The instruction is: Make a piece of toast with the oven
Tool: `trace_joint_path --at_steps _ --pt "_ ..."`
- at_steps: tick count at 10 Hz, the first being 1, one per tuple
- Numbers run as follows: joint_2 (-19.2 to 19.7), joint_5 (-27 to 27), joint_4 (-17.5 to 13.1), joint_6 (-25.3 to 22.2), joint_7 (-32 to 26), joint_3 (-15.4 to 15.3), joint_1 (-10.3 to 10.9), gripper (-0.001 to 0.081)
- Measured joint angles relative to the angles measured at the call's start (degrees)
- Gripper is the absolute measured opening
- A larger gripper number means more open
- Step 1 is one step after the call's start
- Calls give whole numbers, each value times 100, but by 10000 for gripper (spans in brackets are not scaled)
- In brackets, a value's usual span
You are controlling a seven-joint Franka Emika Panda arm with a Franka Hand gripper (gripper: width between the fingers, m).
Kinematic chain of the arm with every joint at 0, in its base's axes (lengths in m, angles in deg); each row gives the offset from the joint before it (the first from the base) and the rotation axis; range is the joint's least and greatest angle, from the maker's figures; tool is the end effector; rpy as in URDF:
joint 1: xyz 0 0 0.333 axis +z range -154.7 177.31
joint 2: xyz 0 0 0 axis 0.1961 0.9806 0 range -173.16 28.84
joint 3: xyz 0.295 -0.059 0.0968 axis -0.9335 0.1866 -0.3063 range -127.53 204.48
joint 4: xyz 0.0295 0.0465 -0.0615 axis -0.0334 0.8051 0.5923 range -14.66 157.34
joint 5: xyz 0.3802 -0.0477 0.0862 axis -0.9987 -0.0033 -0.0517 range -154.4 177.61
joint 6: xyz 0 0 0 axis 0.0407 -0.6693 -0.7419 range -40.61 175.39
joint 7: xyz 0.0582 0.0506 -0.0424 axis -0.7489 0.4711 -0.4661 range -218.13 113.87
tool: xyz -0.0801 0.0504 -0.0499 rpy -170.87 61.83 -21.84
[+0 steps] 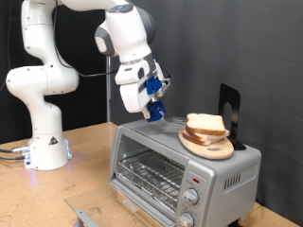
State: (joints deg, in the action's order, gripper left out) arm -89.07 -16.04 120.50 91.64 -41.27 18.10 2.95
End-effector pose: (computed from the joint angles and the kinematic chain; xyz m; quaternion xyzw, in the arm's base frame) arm 0.4500 0.1093 0.4249 -0.9775 0.1381 -0.0466 0.1525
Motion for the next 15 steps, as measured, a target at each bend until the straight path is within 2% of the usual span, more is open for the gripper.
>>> trace_joint_path --at_steps 5,11,15 --pt "-3 178 -10 -66 27 -27 0 498" --pt "57 336 -200 -304 300 -27 -3 498" --pt "203 656 -206 85 303 -63 -3 498"
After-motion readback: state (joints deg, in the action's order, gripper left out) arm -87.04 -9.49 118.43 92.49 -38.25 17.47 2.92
